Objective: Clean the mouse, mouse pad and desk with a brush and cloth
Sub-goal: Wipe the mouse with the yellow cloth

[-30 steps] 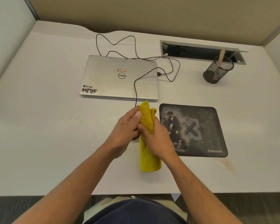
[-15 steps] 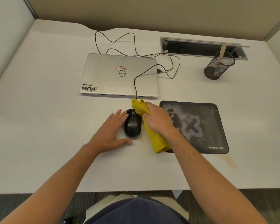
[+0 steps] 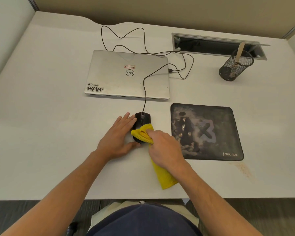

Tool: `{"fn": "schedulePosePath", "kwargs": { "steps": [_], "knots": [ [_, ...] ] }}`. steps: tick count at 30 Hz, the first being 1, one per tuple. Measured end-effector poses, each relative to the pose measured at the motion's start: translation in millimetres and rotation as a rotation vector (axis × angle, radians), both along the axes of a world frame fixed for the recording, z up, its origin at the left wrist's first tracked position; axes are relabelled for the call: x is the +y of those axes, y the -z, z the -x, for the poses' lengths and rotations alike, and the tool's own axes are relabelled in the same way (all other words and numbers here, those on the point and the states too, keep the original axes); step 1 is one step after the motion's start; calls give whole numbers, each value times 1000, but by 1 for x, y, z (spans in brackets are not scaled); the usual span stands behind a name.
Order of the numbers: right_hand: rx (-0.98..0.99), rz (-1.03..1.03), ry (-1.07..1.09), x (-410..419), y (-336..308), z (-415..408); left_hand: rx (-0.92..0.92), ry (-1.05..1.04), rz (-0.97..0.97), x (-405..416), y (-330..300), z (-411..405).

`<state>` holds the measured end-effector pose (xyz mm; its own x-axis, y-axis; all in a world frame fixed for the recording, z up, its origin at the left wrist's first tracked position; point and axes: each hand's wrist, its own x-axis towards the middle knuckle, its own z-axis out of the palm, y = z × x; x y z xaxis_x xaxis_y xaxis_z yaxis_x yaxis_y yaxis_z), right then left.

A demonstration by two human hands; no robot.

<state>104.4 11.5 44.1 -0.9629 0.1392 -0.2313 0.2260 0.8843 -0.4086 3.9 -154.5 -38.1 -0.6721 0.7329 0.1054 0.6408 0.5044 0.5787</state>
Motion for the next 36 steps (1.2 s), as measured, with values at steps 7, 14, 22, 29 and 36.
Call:
{"fn": "schedulePosePath", "kwargs": {
  "steps": [7, 14, 22, 29, 36],
  "knots": [
    [-83, 182, -16, -12, 3, -17, 8, 38, 1, -2, 2, 2],
    [144, 349, 266, 19, -5, -5, 51, 16, 13, -1, 5, 1],
    [54, 105, 167, -11, 10, 1, 56, 12, 6, -1, 6, 2],
    [65, 78, 109, -31, 11, -15, 51, -5, -24, 0, 5, 1],
    [-7, 202, 2, -32, 11, -20, 36, 2, -7, -2, 9, 2]
  ]
}}
